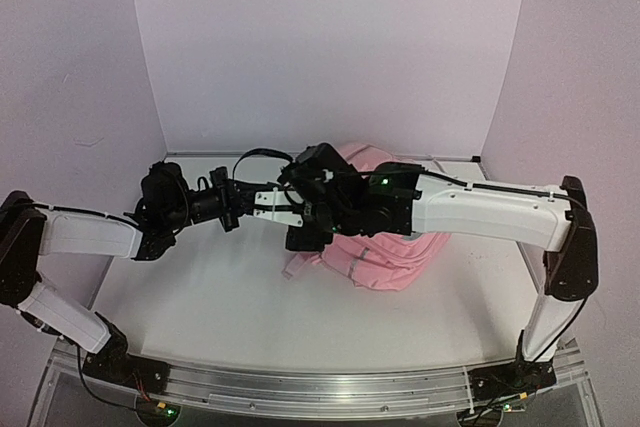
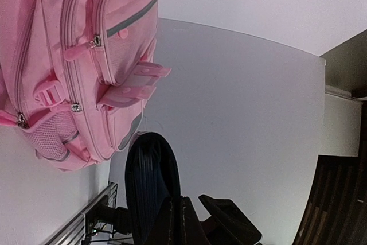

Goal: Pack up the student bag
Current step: Pick up the personal item from the center of the board.

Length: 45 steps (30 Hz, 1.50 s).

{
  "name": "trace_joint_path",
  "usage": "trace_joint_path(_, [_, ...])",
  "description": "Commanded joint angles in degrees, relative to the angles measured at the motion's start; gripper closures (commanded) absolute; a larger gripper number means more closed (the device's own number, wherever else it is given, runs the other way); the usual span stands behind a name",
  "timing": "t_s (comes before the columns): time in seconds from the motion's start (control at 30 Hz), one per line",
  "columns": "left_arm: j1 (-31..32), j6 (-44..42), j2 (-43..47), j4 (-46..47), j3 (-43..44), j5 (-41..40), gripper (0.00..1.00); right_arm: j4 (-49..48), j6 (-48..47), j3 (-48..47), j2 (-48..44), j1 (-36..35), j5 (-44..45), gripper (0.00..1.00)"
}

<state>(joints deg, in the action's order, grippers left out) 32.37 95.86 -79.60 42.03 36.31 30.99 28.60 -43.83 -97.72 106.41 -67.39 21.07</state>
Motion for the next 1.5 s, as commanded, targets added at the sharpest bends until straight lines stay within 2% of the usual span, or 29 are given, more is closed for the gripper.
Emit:
trace_joint_path(0.0, [1.8, 5.7, -2.9, 13.9, 2.8, 5.2, 1.0, -8.2, -5.2, 0.3, 1.2, -0.7, 8.6, 0.17])
trace_joint_path(0.23, [2.4, 9.1, -4.8, 19.3, 1.8, 5.6, 1.0, -11.8, -10.0, 3.9, 1.2, -0.6, 12.4, 0.43])
trace_joint_path(0.37, [2.6, 10.5, -5.7, 21.8, 1.6, 6.0, 1.0, -12.0, -11.6, 7.0, 0.1, -0.6, 12.2, 0.45])
trace_joint_path(0.43, [2.6, 10.8, -6.0, 22.1, 1.8, 6.3, 1.0, -12.2, -12.0, 8.1, -0.5, -0.6, 12.3, 0.5])
trace_joint_path(0.57, [2.6, 10.1, -6.3, 21.7, 2.1, 6.6, 1.0, -12.8, -12.1, 8.6, -1.7, -0.6, 12.4, 0.72])
trace_joint_path(0.6, [2.6, 9.6, -6.3, 21.6, 2.1, 6.6, 0.97, -12.9, -12.1, 8.4, -1.9, -0.6, 12.4, 0.81])
trace_joint_path(0.7, [2.6, 7.4, -5.9, 19.8, 2.0, 6.4, 0.7, -12.8, -11.1, 7.7, -2.9, -0.3, 11.7, 0.99])
trace_joint_path(0.77, [2.3, 4.1, -5.0, 16.7, 2.2, 6.6, 0.51, -11.3, -8.9, 7.1, -4.0, 0.0, 10.1, 1.0])
trace_joint_path(0.8, [1.8, 2.2, -4.0, 14.8, 2.6, 6.9, 0.45, -9.5, -7.0, 6.1, -4.5, 0.3, 8.9, 1.0])
trace_joint_path(0.87, [0.2, -4.3, -1.2, 6.9, 3.6, 7.7, 0.34, -3.8, -1.9, 3.5, -5.5, 1.1, 4.8, 1.0])
trace_joint_path(0.93, [-1.7, -14.2, 3.1, -4.4, 5.0, 6.8, 0.19, 2.8, 3.9, 0.4, -6.5, 2.7, -1.8, 1.0])
trace_joint_path(1.0, [-3.1, -23.9, 8.5, -16.6, 6.8, 3.4, 0.07, 8.2, 9.9, -2.3, -7.6, 5.5, -10.0, 1.0])
trace_joint_path(1.07, [-3.5, -35.9, 13.3, -27.4, 9.2, -1.5, 0.01, 12.1, 14.8, -3.8, -8.8, 9.2, -18.8, 1.0])
trace_joint_path(1.13, [-3.6, -44.5, 16.7, -33.2, 10.9, -2.8, 0.0, 14.6, 19.9, -4.0, -10.4, 13.2, -29.8, 1.0])
trace_joint_path(1.23, [-3.5, -54.8, 17.8, -33.9, 12.6, 2.3, 0.0, 15.8, 25.7, -3.6, -11.8, 18.2, -43.3, 1.0])
trace_joint_path(1.37, [-2.8, -62.2, 15.3, -34.2, 15.1, 11.1, 0.06, 16.1, 32.1, -3.7, -11.8, 22.6, -58.3, 1.0])
trace_joint_path(1.47, [0.1, -68.2, 15.1, -33.4, 15.3, 12.8, 0.08, 16.1, 36.1, -4.0, -10.5, 24.9, -67.4, 1.0])
